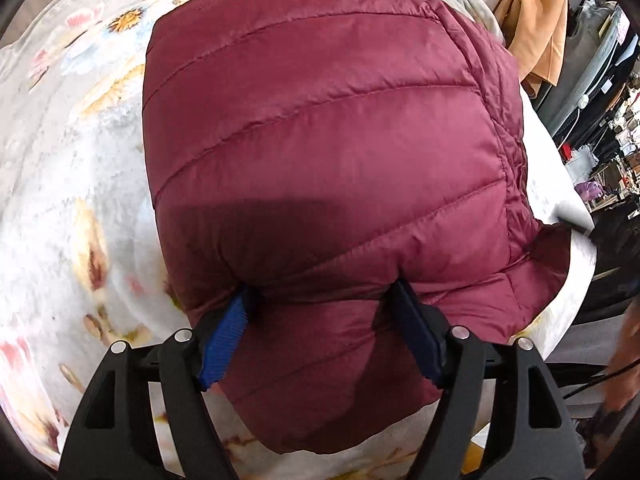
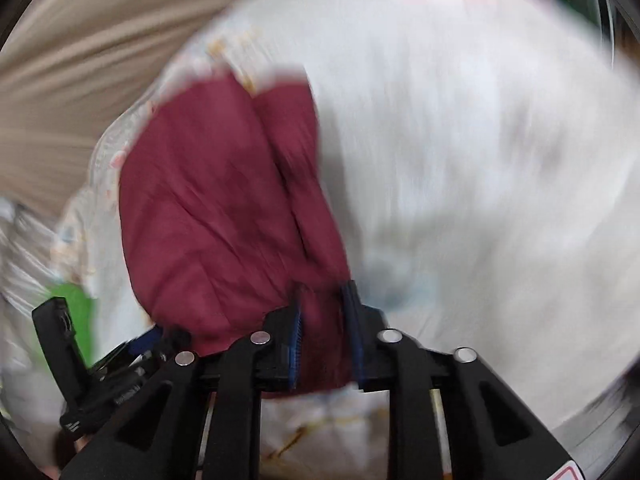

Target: Fold large clothes

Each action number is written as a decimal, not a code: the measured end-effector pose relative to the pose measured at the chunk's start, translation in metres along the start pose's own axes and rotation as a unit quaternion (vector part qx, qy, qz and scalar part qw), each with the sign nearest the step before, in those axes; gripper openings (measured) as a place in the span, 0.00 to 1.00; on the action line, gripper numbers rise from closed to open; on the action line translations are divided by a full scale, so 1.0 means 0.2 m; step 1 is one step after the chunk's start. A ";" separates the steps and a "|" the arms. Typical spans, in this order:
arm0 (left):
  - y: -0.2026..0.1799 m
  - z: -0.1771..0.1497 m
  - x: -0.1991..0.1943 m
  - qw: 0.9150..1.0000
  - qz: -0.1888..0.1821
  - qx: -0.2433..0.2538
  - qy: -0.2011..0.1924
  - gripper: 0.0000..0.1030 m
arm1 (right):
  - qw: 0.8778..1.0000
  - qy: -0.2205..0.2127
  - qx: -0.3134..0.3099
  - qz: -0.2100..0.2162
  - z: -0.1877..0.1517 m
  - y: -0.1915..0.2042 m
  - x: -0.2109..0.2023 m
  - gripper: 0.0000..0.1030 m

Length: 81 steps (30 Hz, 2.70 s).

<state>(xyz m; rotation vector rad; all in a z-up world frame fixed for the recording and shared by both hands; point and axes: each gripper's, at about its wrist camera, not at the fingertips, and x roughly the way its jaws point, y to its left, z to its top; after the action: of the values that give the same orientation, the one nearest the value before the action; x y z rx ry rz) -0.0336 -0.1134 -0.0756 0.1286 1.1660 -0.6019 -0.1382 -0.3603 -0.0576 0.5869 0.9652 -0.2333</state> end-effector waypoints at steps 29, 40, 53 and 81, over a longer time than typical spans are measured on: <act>0.08 0.24 0.12 0.997 0.043 0.060 0.002 0.78 | 0.992 -0.109 0.058 -0.037 0.33 0.26 0.67 0.00; 0.05 0.22 -0.14 0.999 0.032 0.022 -0.031 0.74 | 0.994 -0.085 -0.029 -0.056 0.39 0.33 0.15 0.10; 0.11 0.23 -0.15 0.999 0.035 -0.021 -0.033 0.75 | 0.998 -0.002 -0.023 -0.063 -0.13 0.29 0.05 0.18; 0.13 0.30 0.01 0.999 0.046 -0.008 0.008 0.89 | 0.998 0.025 0.053 -0.039 0.09 0.18 0.27 0.16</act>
<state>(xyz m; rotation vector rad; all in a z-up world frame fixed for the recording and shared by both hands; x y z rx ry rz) 0.0293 -0.1158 -0.0578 0.1729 1.1732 -0.5106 -0.0803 -0.3374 -0.0810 0.6546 1.0302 -0.3418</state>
